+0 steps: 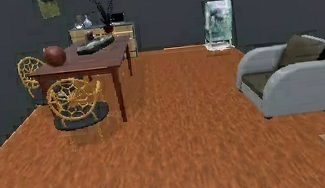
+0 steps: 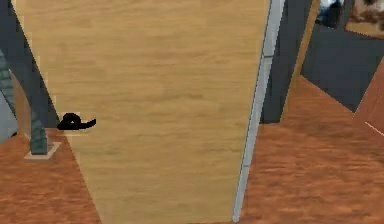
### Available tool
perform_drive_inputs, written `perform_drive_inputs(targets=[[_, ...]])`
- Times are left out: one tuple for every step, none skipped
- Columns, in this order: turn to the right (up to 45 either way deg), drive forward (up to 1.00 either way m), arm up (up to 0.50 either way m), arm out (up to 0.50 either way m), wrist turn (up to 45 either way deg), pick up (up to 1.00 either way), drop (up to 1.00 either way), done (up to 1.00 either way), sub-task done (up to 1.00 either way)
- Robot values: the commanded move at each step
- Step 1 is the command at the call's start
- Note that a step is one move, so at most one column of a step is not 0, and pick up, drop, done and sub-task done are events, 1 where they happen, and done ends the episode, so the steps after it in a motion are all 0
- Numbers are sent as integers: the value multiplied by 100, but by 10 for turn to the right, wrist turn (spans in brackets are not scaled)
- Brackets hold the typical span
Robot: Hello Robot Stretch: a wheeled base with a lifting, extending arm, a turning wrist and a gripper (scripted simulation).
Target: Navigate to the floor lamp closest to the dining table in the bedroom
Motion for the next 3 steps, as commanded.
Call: perform_drive_inputs(targets=[[0,100,0,0,0,0,0,0,0],[-60,0,0,0,0,0,0,0,0],[0,50,0,0,0,0,0,0,0]])
